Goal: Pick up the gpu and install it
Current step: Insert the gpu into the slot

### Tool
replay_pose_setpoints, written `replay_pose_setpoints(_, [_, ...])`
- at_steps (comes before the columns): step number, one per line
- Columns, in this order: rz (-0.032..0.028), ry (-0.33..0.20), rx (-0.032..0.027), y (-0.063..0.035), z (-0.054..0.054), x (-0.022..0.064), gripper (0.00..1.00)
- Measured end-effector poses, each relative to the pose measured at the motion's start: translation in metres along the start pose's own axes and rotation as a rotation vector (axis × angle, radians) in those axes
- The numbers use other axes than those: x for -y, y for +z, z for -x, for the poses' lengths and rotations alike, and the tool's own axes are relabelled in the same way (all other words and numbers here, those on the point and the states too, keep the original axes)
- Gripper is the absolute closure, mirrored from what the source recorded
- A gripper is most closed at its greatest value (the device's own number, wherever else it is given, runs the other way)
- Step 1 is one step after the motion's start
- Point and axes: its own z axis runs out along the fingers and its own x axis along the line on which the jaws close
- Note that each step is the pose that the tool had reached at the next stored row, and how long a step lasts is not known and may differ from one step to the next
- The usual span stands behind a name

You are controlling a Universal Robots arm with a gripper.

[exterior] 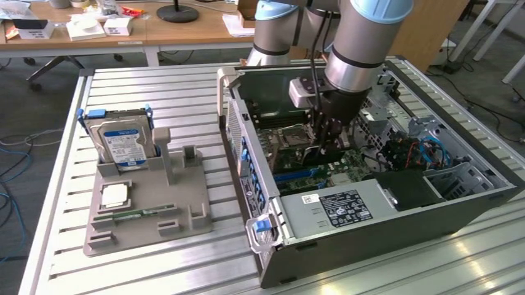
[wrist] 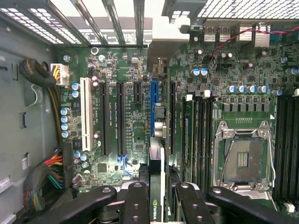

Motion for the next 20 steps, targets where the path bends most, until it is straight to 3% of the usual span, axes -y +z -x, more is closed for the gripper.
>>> replay_pose_setpoints(20, [0.0001, 0.000, -0.0002, 0.0003, -0.0016, -0.0061, 0.73])
